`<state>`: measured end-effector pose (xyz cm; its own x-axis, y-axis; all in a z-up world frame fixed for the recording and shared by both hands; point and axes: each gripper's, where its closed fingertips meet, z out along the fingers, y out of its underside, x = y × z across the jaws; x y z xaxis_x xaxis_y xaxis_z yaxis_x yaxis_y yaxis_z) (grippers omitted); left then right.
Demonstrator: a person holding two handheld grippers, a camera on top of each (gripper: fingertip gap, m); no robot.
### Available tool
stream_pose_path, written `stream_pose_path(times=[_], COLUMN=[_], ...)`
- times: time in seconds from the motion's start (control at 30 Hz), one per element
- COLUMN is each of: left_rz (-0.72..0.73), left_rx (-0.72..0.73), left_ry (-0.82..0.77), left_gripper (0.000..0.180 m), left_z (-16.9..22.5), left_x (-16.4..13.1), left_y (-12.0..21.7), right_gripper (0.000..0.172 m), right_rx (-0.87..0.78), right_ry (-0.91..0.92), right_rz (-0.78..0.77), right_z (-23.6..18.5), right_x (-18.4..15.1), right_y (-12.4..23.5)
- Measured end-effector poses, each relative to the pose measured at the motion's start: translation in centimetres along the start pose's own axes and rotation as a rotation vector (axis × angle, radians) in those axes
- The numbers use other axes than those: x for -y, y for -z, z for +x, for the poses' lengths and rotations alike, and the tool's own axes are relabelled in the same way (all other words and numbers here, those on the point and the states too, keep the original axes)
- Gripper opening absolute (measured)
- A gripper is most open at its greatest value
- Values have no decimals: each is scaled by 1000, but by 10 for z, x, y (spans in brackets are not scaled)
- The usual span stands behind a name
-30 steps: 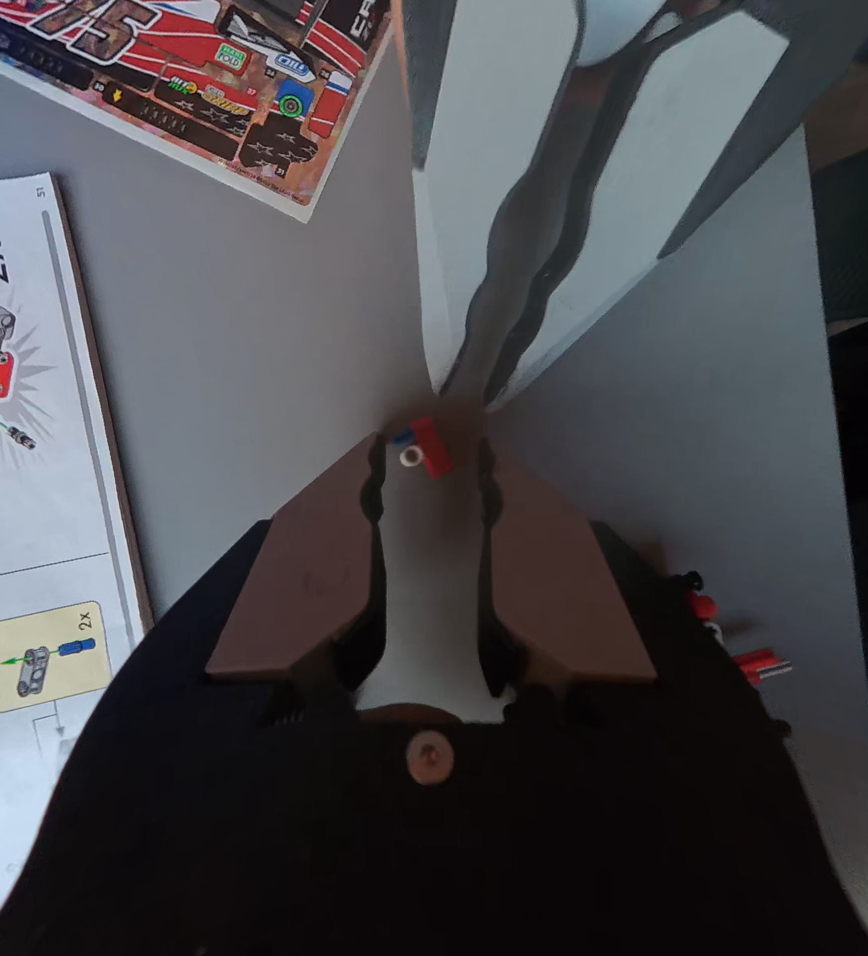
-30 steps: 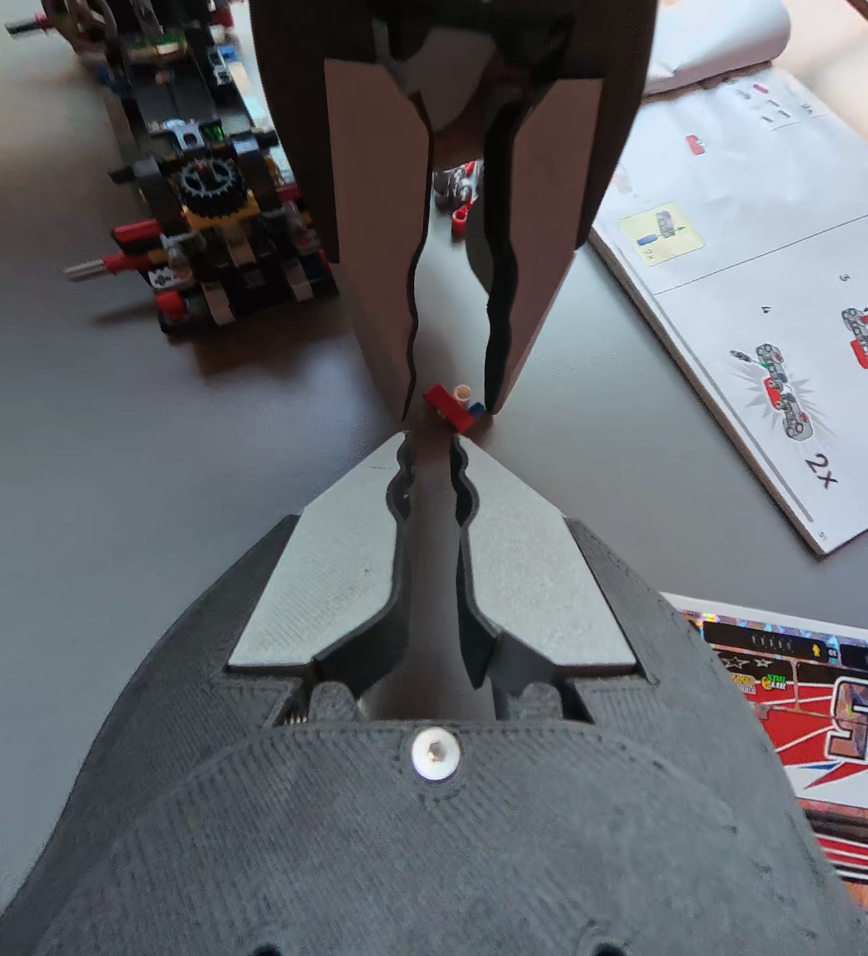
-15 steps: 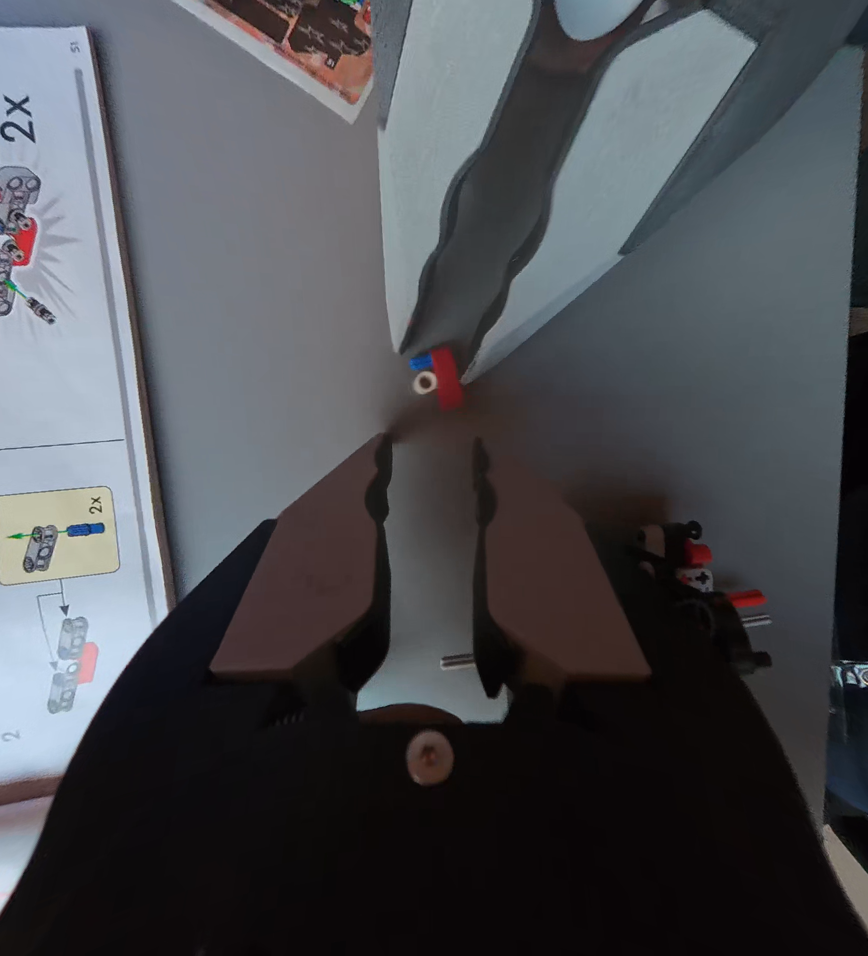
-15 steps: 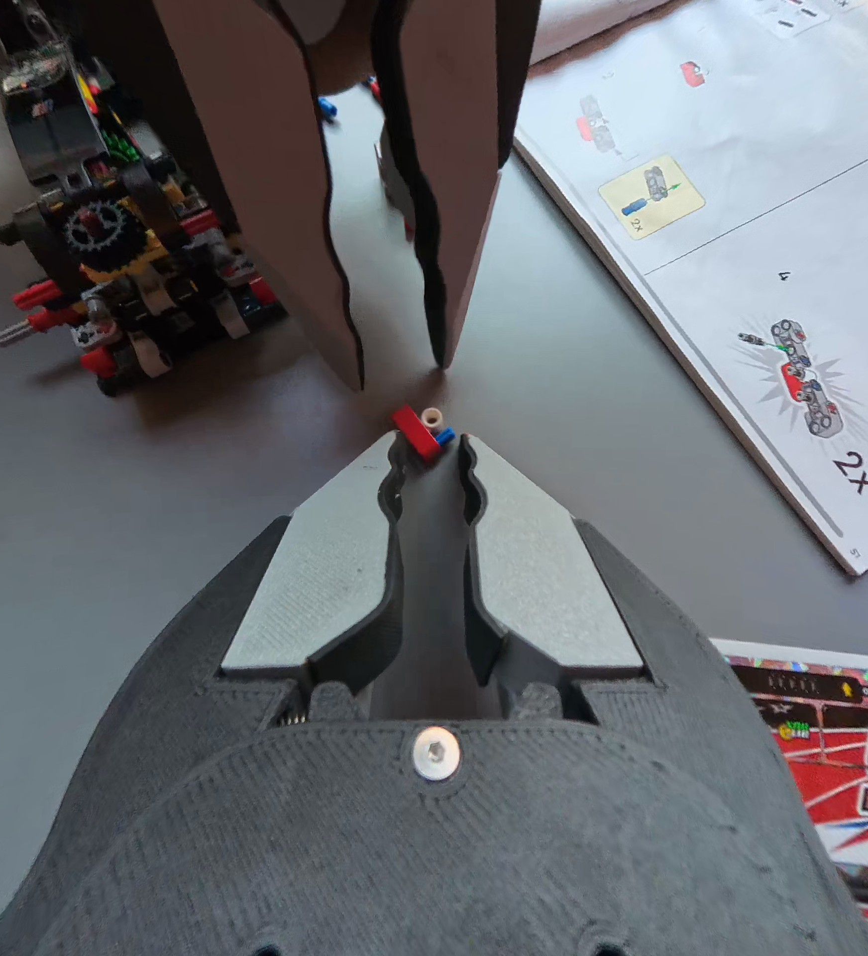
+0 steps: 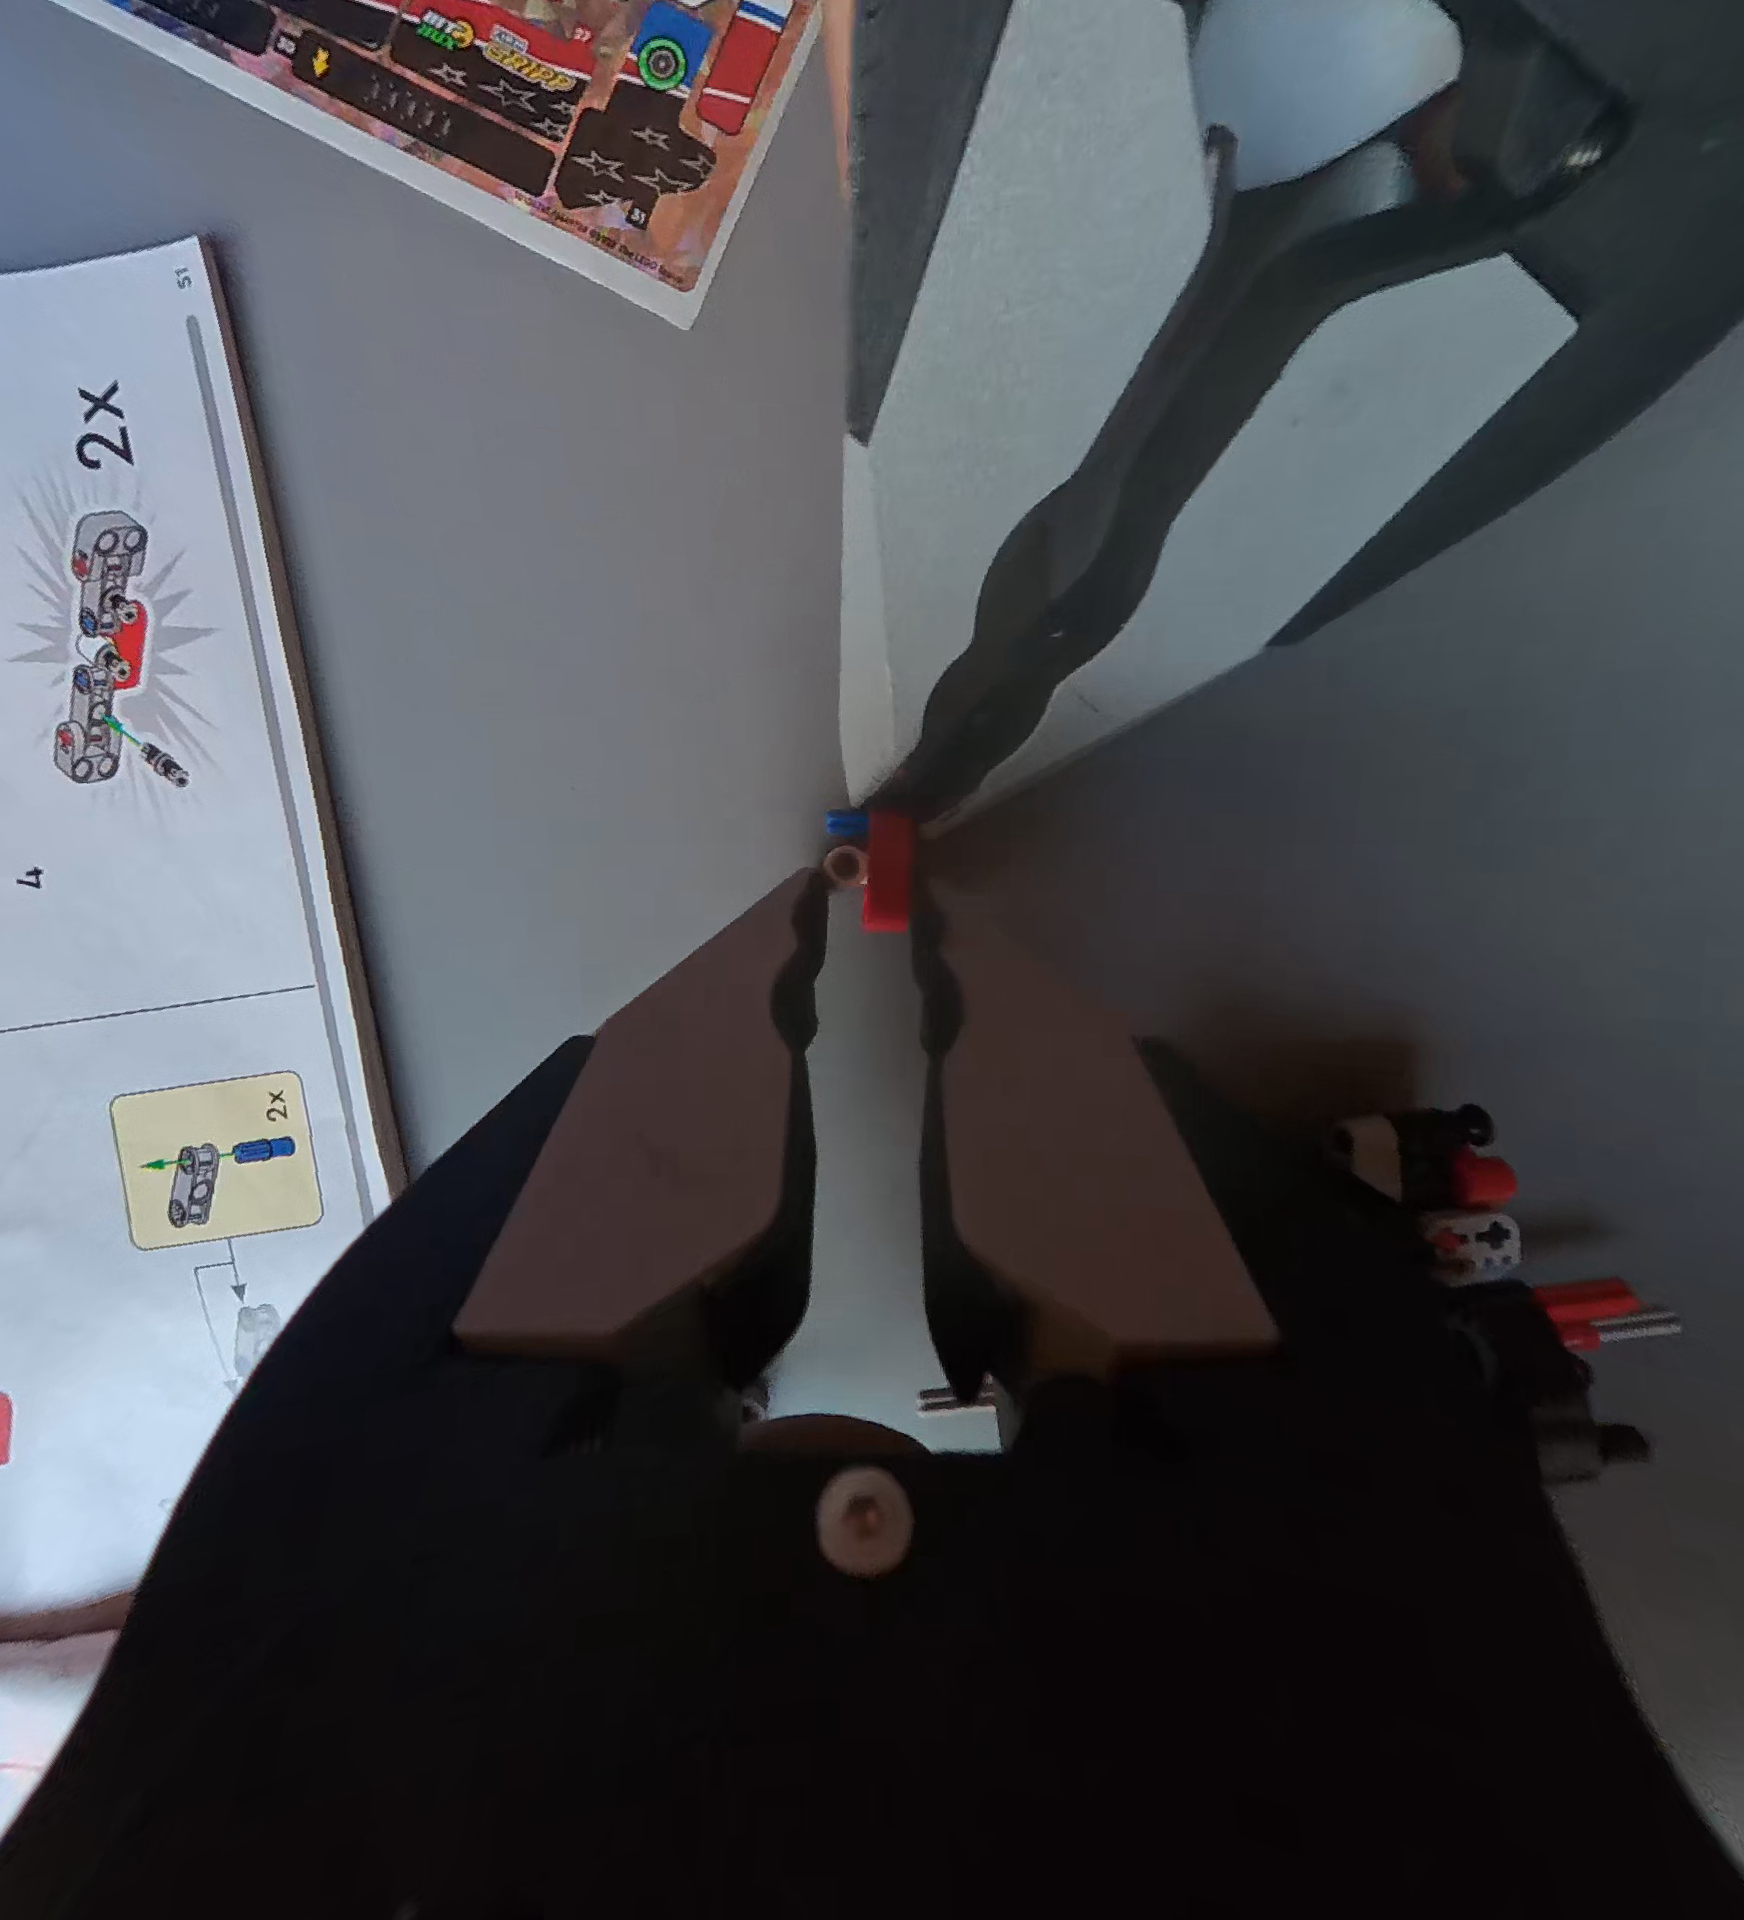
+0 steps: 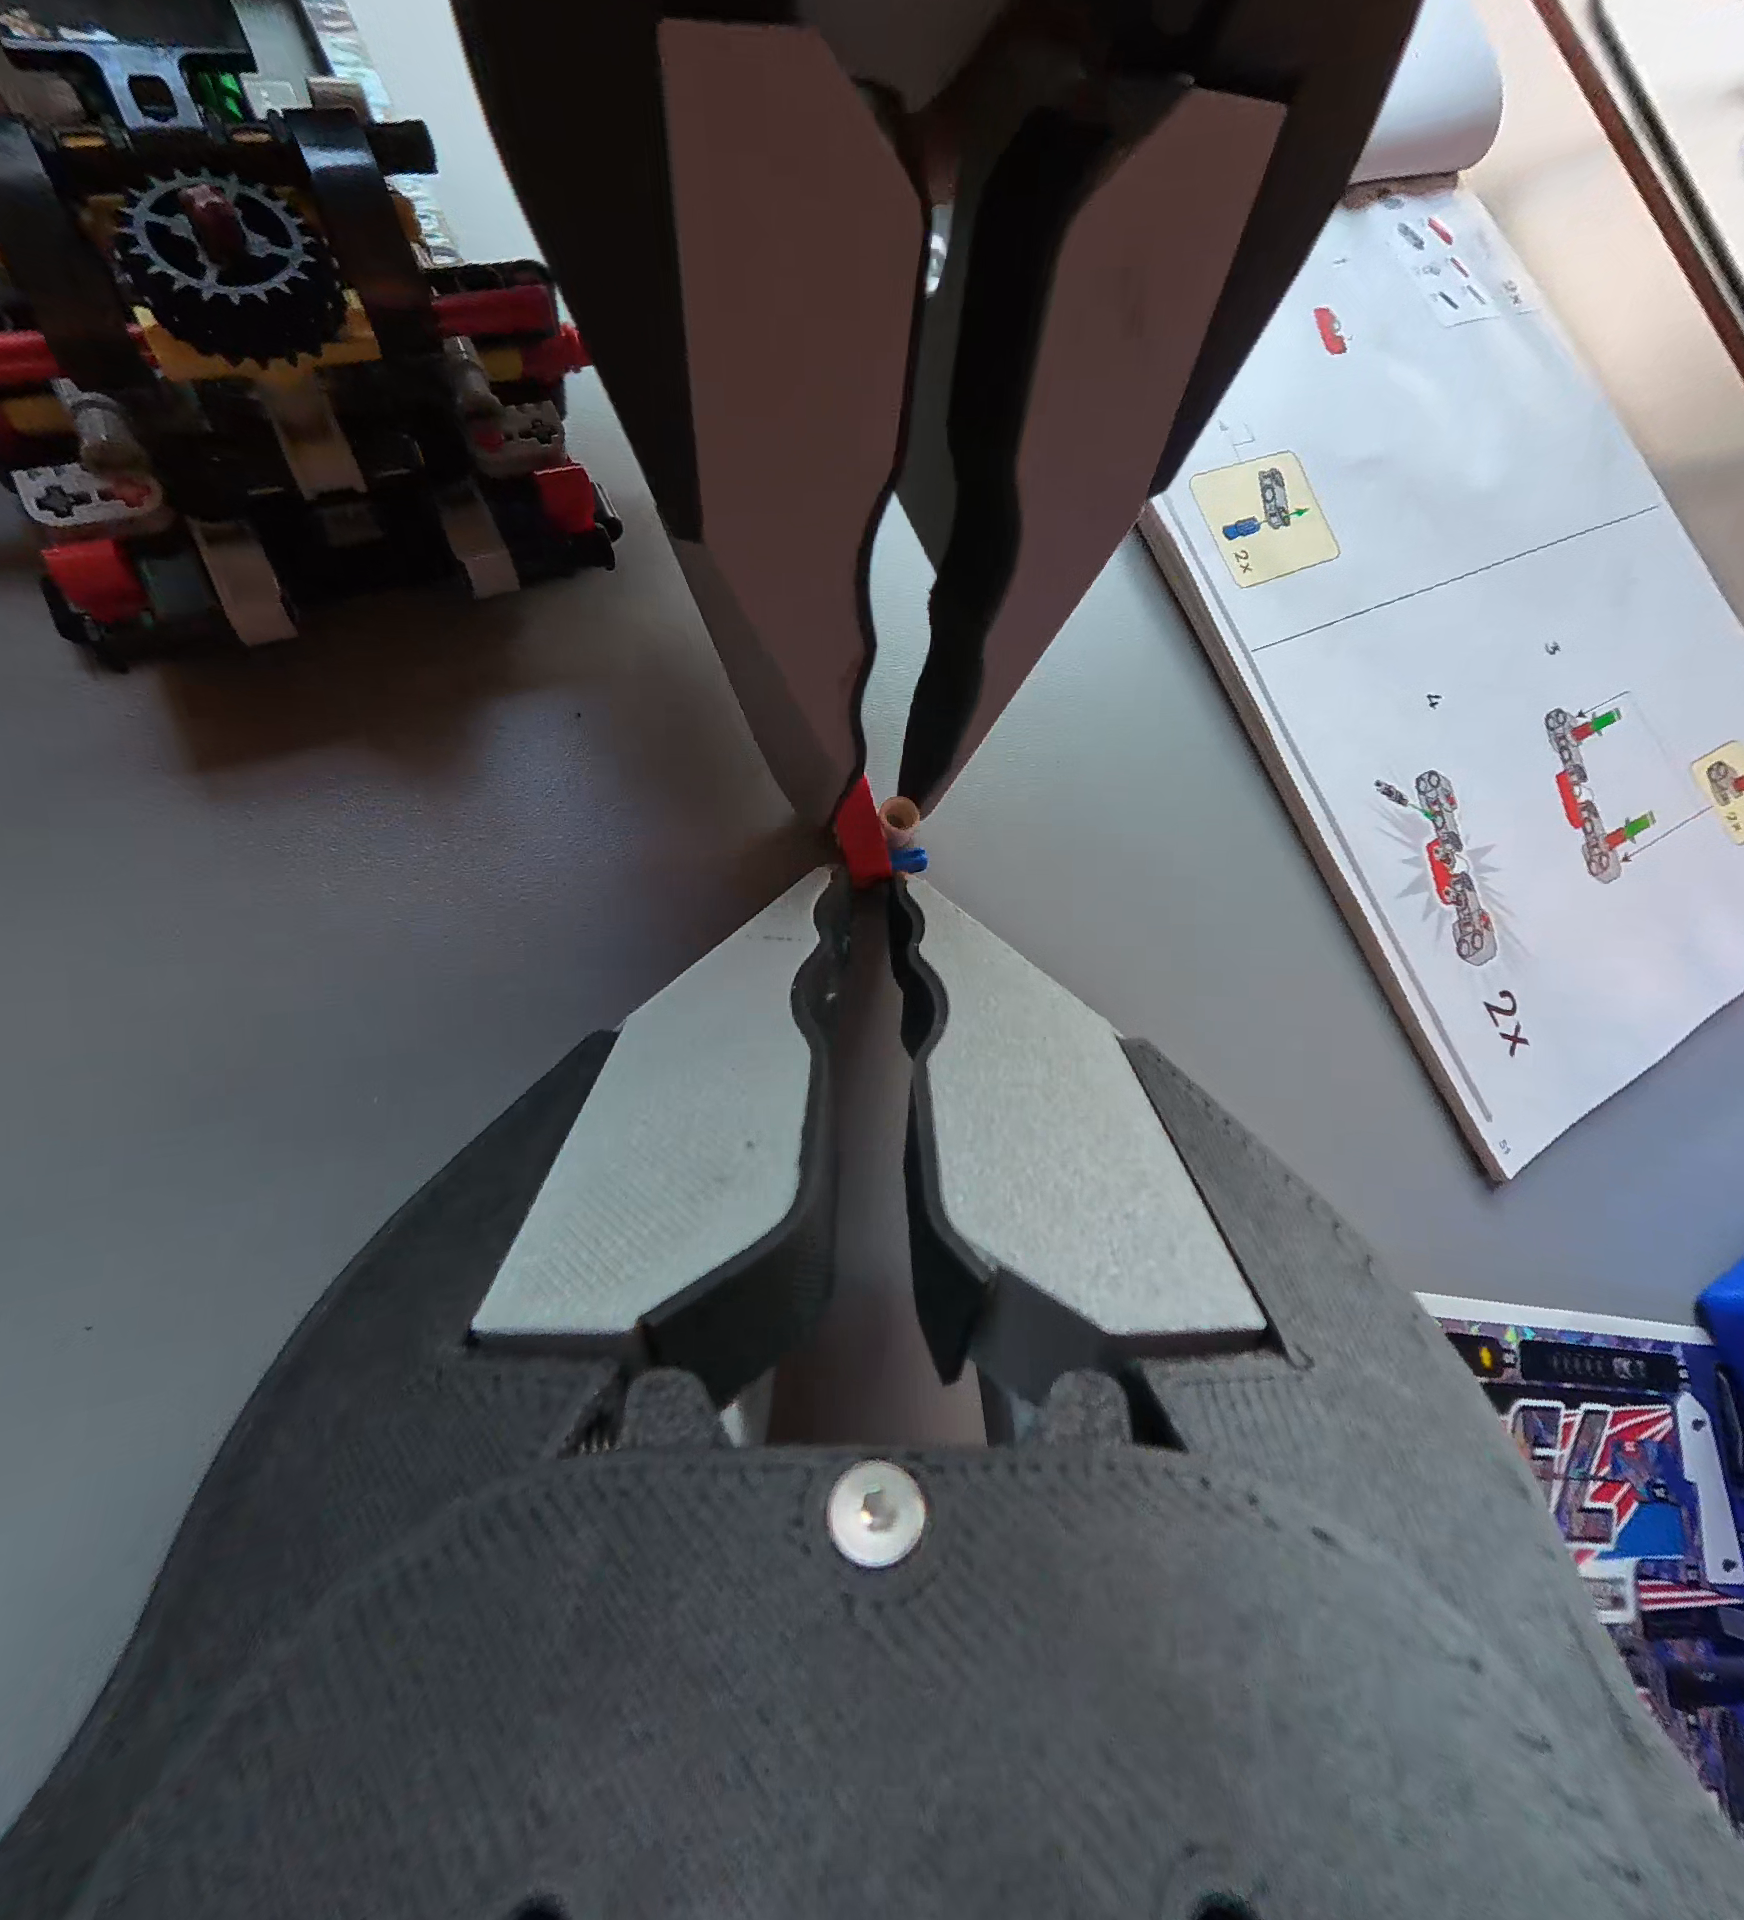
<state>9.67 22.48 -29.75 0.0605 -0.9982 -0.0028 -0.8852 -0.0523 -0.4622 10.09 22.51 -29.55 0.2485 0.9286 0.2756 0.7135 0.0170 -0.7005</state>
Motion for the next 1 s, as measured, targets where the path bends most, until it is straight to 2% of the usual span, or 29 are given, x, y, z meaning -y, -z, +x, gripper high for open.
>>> stream_pose_path(times=[0.1,0.13,0.23,0.4,0.63,0.77,1.0], left_rz=[9,5,-5,10,7,73,75], left_rx=[25,47,165,327,514,558,576], left_ry=[-47,-77,-205,-250,-289,-321,-476], left_gripper=[11,6,6,5,6,5,5], left_z=[0,-1,-10,-32,-48,-40,-26], left_x=[0,-2,-11,-46,-87,-79,-51], left_y=[0,1,7,36,83,94,74], right_gripper=[5,4,4,3,2,3,12], right_rx=[5,3,1,-4,58,107,214], right_ry=[-3,-3,-61,-238,-240,-234,-290], right_rz=[4,8,43,133,232,290,414], right_z=[-1,0,6,28,23,18,17], right_x=[0,0,2,8,29,45,76], right_y=[1,2,6,14,14,10,5])
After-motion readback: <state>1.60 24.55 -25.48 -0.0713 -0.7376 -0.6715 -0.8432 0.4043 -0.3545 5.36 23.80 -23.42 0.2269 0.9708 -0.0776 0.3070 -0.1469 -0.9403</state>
